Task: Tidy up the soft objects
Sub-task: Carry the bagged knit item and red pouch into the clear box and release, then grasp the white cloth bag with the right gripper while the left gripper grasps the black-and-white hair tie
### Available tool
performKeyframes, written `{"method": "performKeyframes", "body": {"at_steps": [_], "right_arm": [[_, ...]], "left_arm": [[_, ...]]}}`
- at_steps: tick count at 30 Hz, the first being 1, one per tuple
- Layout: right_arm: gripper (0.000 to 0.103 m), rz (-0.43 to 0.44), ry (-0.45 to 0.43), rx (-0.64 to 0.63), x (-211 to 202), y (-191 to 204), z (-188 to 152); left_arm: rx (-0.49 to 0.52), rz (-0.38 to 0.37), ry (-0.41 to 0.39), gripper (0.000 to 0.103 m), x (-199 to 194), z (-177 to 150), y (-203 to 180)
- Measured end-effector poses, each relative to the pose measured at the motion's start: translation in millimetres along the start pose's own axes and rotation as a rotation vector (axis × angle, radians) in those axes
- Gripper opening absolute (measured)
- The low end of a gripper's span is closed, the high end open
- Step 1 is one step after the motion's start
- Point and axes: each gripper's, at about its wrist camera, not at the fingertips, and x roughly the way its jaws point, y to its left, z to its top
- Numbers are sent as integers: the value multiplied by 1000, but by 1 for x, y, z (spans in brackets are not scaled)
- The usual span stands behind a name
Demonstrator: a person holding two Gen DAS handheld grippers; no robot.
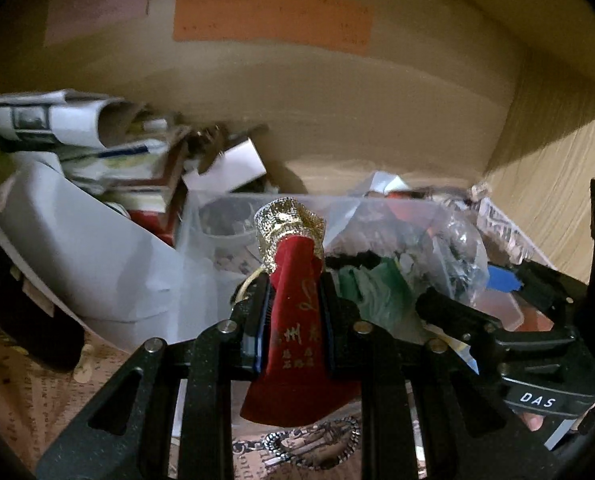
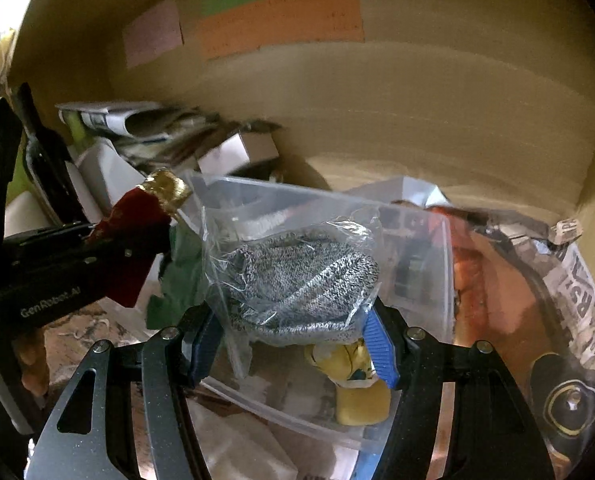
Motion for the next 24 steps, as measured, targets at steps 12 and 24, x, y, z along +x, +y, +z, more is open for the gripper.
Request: {"method": "performKeyframes", "body": {"at_steps": [12, 24], "right_arm": [[76, -17, 41, -30, 9, 5, -2], [81, -7, -53, -57, -30, 8, 4]], "left_arm": [[-1, 14, 22, 64, 1, -2, 0], [5, 0, -69, 68, -48, -2, 4]]}}
